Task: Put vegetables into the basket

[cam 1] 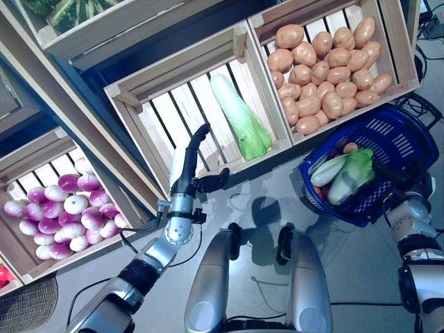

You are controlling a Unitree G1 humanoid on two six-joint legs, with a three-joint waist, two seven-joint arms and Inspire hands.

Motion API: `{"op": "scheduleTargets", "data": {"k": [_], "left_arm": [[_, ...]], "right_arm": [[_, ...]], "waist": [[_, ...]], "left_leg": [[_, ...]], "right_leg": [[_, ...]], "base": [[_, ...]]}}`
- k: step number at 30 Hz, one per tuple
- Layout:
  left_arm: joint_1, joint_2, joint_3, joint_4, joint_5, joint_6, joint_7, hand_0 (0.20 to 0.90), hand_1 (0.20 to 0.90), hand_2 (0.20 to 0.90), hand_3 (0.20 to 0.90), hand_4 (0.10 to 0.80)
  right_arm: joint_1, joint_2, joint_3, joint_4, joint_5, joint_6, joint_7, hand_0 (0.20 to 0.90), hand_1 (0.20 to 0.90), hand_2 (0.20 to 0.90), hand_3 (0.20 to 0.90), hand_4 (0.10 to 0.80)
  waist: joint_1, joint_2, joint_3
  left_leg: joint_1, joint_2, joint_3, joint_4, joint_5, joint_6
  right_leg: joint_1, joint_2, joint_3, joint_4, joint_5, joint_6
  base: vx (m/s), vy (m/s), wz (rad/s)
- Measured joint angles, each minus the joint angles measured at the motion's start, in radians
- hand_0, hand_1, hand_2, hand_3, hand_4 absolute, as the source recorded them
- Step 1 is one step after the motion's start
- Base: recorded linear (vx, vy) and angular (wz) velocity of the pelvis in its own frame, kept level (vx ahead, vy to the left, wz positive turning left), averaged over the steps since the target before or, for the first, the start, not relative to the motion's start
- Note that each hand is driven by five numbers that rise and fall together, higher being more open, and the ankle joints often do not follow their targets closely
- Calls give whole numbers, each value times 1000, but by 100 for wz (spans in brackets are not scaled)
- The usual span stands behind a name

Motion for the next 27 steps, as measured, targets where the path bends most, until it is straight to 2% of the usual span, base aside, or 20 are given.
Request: {"op": "scheduleTargets", "data": {"k": [8,11,14,16,18,19,21,23,27], "left_arm": [[9,0,0,0,5,-4,0,900,900,900,900,800],[16,10,0,-1,92,-3,19,900,900,900,900,800],[10,61,-1,-2,219,16,57,900,900,900,900,800],[-13,155,-13,-4,341,62,88,900,900,900,900,800],[-36,213,-17,-5,386,98,99,900,900,900,900,800],[-68,261,-30,-2,397,150,104,900,900,900,900,800],[-124,312,-65,20,418,211,106,900,900,900,900,800],[-195,335,-95,87,429,275,105,900,900,900,900,800],[-286,336,-163,200,430,334,100,900,900,900,900,800]], "right_arm": [[11,-6,0,0,-1,19,16,900,900,900,900,800],[28,-11,-1,0,-1,25,30,900,900,900,900,800],[44,-11,-1,1,-1,30,62,900,900,900,900,800],[54,-11,1,2,-2,33,93,900,900,900,900,800],[54,-12,3,3,-2,34,102,900,900,900,900,800],[55,-13,11,10,-3,34,113,900,900,900,900,800],[61,-17,39,13,-3,35,123,900,900,900,900,800],[66,-17,65,16,-4,42,140,900,900,900,900,800],[69,-18,115,36,-9,59,154,900,900,900,900,800]], "waist": [[0,0,0],[-3,0,0],[-6,0,0],[-12,0,0],[-23,0,0],[-33,0,0],[-45,0,-1],[-60,1,-1],[-101,1,-1]], "left_leg": [[48,12,-1,-22,-1,-9],[73,14,0,-41,-1,-11],[96,18,1,-50,-2,-13],[115,21,5,-53,-5,-17],[121,25,10,-54,-5,-18],[127,29,21,-54,-5,-19],[129,32,27,-52,-6,-19],[131,34,43,-55,-10,-16],[124,36,62,-57,-13,-17]], "right_leg": [[50,12,0,-28,-2,6],[72,15,1,-43,-2,6],[92,21,3,-51,-3,3],[109,26,4,-56,-3,-5],[112,27,7,-56,-4,-6],[113,28,14,-55,-4,-6],[112,31,24,-55,-5,1],[104,34,40,-52,-2,6],[82,39,63,-48,1,11]], "base": [[45,4,-3],[89,16,-3],[104,41,-6],[64,76,-8],[48,96,-9],[54,136,-11],[27,102,-12],[14,100,-17],[-13,86,-16]]}}
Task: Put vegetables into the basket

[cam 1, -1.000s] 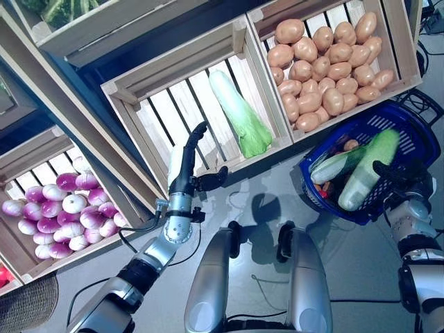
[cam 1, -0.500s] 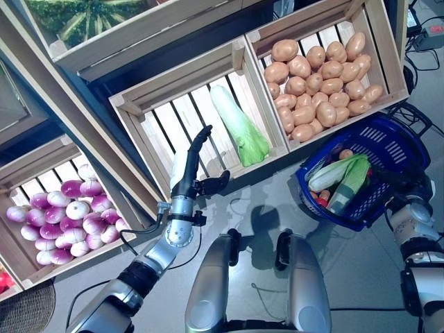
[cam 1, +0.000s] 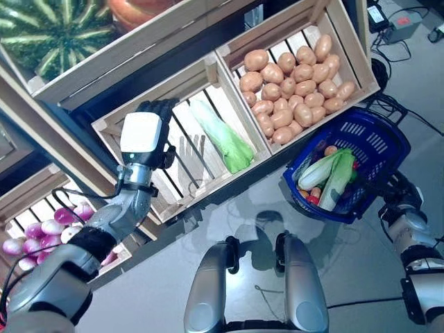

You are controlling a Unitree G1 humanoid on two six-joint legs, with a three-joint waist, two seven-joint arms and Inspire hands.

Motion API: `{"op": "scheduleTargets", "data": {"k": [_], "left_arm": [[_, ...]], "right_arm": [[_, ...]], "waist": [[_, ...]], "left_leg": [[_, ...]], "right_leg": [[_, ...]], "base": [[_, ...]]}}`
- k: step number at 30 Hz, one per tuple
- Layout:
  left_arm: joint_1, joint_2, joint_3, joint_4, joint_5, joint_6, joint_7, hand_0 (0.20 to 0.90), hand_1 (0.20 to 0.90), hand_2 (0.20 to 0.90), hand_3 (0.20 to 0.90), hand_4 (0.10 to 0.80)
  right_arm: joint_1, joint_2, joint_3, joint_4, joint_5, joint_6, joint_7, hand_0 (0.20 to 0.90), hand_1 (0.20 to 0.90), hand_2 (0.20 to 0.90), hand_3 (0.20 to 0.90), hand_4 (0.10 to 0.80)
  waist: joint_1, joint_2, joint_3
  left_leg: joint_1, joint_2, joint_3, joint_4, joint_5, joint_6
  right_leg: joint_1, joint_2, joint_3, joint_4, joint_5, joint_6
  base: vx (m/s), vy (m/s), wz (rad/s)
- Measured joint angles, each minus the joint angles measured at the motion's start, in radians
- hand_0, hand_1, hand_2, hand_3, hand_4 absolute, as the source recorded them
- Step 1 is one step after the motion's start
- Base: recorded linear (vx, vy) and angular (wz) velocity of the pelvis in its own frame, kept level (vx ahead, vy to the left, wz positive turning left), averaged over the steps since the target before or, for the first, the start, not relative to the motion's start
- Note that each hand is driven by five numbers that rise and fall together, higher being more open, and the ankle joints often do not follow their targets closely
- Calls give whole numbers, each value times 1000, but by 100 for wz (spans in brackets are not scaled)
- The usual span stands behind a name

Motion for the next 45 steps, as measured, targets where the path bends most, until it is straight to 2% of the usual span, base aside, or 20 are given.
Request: {"op": "scheduleTargets", "data": {"k": [8,12,18,23,33,37,45], "left_arm": [[-153,-55,-85,171,41,12,-65,900,900,900,900,800],[-210,-77,-115,251,42,12,-94,900,900,900,900,800],[-314,-78,-150,334,82,20,-104,900,900,900,900,800],[-382,-77,-192,397,119,22,-104,900,900,900,900,800],[-457,-71,-275,417,212,88,-113,900,900,900,900,800],[-484,-68,-278,418,258,106,-118,900,900,900,900,800],[-571,-43,-359,416,353,156,-206,900,900,900,900,800]], "right_arm": [[0,3,84,14,1,3,50,900,900,900,900,800],[-6,4,88,14,2,1,59,900,900,900,900,800],[-47,3,126,0,6,-12,66,900,900,900,900,800],[-62,2,132,-6,7,-16,75,900,900,900,900,800],[-98,-8,166,-3,12,-22,97,900,900,900,900,800],[-112,-11,164,-1,132,-22,109,900,900,900,900,800],[-139,-36,165,-3,133,-22,133,900,900,900,900,800]], "waist": [[-39,0,1],[-41,-1,1],[-48,-3,2],[-51,-4,2],[-53,-6,2],[-55,-6,2],[-55,-6,2]], "left_leg": [[-74,18,17,20,5,-9],[-110,39,15,47,-9,-20],[-204,47,13,107,-22,-11],[-293,48,8,148,-24,-7],[-403,47,5,193,-33,9],[-432,46,10,203,-37,14],[-505,46,11,231,-39,18]], "right_leg": [[-90,26,18,15,19,-5],[-121,52,20,18,27,-13],[-208,55,22,62,22,-15],[-289,56,23,87,34,-7],[-386,51,26,108,47,3],[-416,49,31,114,48,5],[-487,46,32,138,49,7]], "base": [[-72,26,-11],[-66,26,-13],[-48,42,-2],[-73,57,2],[-49,52,1],[-30,66,-1],[-23,31,1]]}}
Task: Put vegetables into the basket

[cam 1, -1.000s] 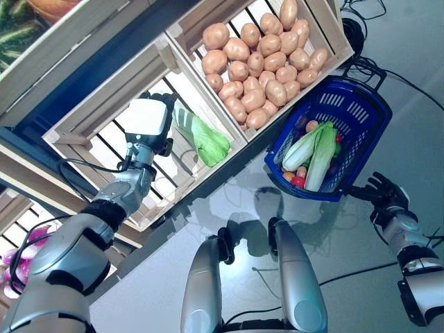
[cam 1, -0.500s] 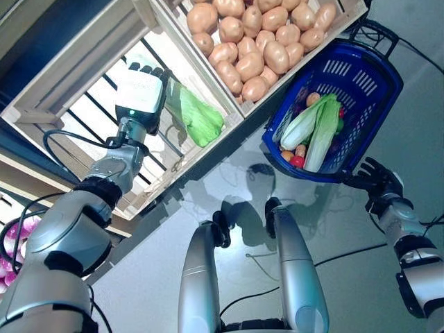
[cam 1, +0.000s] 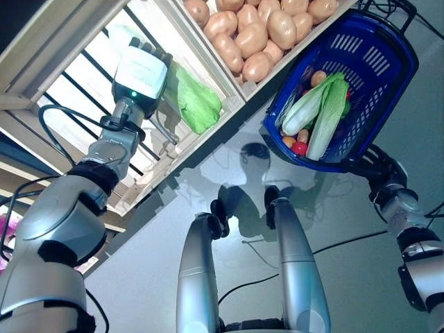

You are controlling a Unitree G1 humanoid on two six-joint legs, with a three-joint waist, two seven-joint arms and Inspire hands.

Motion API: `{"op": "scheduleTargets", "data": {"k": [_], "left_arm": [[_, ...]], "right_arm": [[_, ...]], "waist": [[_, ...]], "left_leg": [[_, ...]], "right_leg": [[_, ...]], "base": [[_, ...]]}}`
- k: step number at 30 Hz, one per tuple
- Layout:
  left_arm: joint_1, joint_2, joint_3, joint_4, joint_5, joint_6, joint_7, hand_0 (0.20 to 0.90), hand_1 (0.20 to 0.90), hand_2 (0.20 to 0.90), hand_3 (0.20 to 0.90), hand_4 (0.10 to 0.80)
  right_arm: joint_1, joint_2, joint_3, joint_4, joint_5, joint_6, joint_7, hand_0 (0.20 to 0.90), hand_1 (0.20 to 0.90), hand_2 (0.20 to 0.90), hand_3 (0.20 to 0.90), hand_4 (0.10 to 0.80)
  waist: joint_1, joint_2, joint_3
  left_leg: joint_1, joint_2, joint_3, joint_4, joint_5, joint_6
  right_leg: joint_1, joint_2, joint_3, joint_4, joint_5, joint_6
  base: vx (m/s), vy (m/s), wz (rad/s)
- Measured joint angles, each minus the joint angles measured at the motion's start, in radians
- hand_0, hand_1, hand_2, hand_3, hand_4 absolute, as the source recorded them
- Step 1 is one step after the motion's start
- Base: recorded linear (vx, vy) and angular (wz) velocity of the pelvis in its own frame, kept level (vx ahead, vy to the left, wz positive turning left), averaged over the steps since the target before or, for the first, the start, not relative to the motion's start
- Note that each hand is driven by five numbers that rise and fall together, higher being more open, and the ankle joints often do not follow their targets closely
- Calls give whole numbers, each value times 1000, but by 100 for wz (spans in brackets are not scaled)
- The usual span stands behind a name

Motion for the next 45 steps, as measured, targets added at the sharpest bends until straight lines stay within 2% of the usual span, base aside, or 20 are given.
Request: {"op": "scheduleTargets", "data": {"k": [14,15,16,17,20,30,34,38,40,45], "left_arm": [[-130,6,-54,-17,124,21,-160,900,900,900,900,800],[-137,6,-54,-24,124,21,-186,413,413,413,413,475],[-139,6,-55,-25,123,21,-195,413,413,413,413,475],[-141,6,-55,-27,117,22,-213,300,300,300,300,400],[-141,6,-56,-25,96,28,-249,300,300,300,300,400],[-118,9,-64,-8,45,22,-251,300,300,300,300,400],[-59,11,-64,3,29,-6,-235,300,300,300,300,400],[-52,31,-64,0,14,-42,-191,300,300,300,300,400],[-52,48,-61,-5,-44,-54,-153,300,300,300,300,400],[10,57,88,-3,-276,-115,-99,300,300,300,300,400]], "right_arm": [[-46,-14,37,-4,32,0,17,900,900,900,900,800],[-47,-14,37,-4,32,0,17,900,900,900,900,800],[-48,-14,37,-4,32,0,17,900,900,900,900,800],[-49,-14,37,-4,33,0,18,900,900,900,900,800],[-49,-15,38,-5,33,0,18,900,900,900,900,800],[-28,-20,38,-3,41,12,18,900,900,900,900,800],[12,-20,39,-1,41,24,29,900,900,900,900,800],[17,-28,37,-9,42,18,53,900,900,900,900,800],[18,-29,37,-30,42,12,66,900,900,900,900,800],[71,-26,34,-116,30,-3,77,900,900,900,900,800]], "waist": [[-2,0,0],[-4,0,0],[-5,1,0],[-6,1,0],[-7,1,0],[0,1,0],[1,0,0],[-4,-6,0],[-5,-10,-1],[-1,-30,-4]], "left_leg": [[-64,1,8,2,3,-5],[-65,1,8,2,3,-5],[-65,1,8,2,3,-5],[-65,1,8,2,3,-5],[-64,1,8,0,3,-5],[-31,1,7,-6,4,-7],[65,0,5,-45,5,-6],[179,0,6,-108,17,-1],[226,-1,7,-133,20,-3],[389,-9,1,-248,50,-20]], "right_leg": [[-72,-4,4,11,0,-2],[-72,-5,3,11,0,-3],[-72,-5,3,11,0,-3],[-73,-5,3,11,0,-3],[-72,-6,2,11,-1,-3],[-38,-15,-10,10,-1,-5],[64,-20,-21,-30,-2,-6],[185,-28,-39,-88,-1,-3],[231,-28,-41,-111,-1,-2],[392,-35,-67,-198,1,-4]], "base": [[-2,2,0],[0,0,0],[0,0,0],[0,0,0],[0,0,0],[-6,-31,1],[13,-36,2],[28,-47,8],[82,-55,1],[73,-86,9]]}}
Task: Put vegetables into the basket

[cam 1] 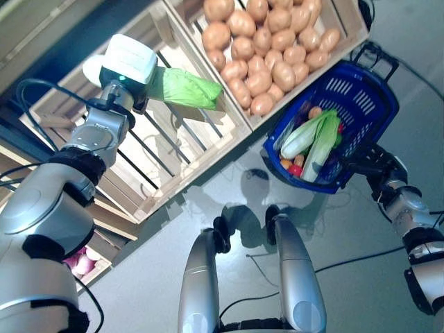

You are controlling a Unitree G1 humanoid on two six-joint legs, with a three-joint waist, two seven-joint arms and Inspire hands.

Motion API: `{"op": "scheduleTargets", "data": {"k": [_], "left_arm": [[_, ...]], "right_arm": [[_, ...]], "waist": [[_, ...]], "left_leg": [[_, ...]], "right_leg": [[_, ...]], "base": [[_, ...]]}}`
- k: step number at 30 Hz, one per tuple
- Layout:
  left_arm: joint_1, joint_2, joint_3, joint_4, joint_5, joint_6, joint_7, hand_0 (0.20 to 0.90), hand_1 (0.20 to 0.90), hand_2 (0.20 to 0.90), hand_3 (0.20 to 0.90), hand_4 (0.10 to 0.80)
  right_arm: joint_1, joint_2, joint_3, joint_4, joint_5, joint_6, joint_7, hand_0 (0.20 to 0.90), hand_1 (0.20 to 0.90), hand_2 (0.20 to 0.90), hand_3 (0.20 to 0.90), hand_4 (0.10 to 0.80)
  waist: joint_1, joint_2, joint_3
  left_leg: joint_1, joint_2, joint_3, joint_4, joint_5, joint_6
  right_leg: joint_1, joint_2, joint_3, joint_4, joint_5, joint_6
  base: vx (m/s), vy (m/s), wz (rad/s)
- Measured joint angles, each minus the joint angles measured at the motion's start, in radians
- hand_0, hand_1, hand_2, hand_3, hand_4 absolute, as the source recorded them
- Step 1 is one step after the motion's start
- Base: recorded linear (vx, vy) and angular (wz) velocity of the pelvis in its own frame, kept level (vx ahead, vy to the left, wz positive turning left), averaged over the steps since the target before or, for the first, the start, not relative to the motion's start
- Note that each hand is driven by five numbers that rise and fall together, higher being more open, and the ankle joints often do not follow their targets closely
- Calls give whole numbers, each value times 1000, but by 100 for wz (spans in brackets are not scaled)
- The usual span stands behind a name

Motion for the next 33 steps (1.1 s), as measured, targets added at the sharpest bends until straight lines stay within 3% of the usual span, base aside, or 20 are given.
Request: {"op": "scheduleTargets", "data": {"k": [3,4,6,10,14,20,27,33], "left_arm": [[118,0,230,-11,-232,-54,17,300,300,300,300,400],[138,0,257,-13,-266,-63,22,300,300,300,300,400],[235,-12,400,-46,-352,-84,25,300,300,300,300,400],[430,-41,492,-138,-432,-119,28,300,300,300,300,400],[651,-138,596,-258,-527,-160,19,300,300,300,300,400],[786,-243,657,-397,-674,-169,-46,300,300,300,300,400],[838,-390,674,-555,-717,-193,-74,300,300,300,300,400],[851,-418,646,-614,-667,-197,-65,300,300,300,300,400]], "right_arm": [[28,40,-11,-61,-1,-1,-1,900,900,900,900,800],[40,44,-11,-84,-1,-1,-1,900,900,900,900,800],[83,98,-61,-143,-11,-7,-7,900,900,900,900,800],[227,161,-85,-268,-54,-11,-7,900,900,900,900,800],[347,212,-87,-325,-85,-7,-6,900,900,900,900,800],[413,245,-92,-522,-141,-4,-4,900,900,900,900,800],[420,338,-87,-721,-150,9,64,900,900,900,900,800],[418,379,-74,-795,-73,55,125,900,900,900,900,800]], "waist": [[2,-39,-14],[1,-46,-20],[5,-64,-26],[30,-84,-135],[68,-87,-221],[73,-66,-273],[73,-53,-331],[75,-52,-346]], "left_leg": [[117,-3,-1,-86,14,-12],[133,-4,0,-102,17,-13],[226,-5,0,-167,29,-18],[316,-9,3,-286,53,-25],[478,-13,2,-459,90,-29],[624,-15,1,-657,154,-20],[690,-29,-3,-761,185,1],[705,-37,-15,-795,200,6]], "right_leg": [[104,2,-8,-60,-2,-4],[121,2,-11,-72,-2,-4],[211,5,-24,-126,-1,-4],[288,13,-36,-215,4,-2],[442,28,-57,-361,21,8],[589,46,-74,-547,77,28],[707,56,-72,-760,169,56],[750,57,-71,-846,211,63]], "base": [[133,-59,-1],[149,-66,5],[166,-72,3],[212,-77,3],[181,-69,4],[54,-52,6],[0,-20,2],[-26,-27,6]]}}
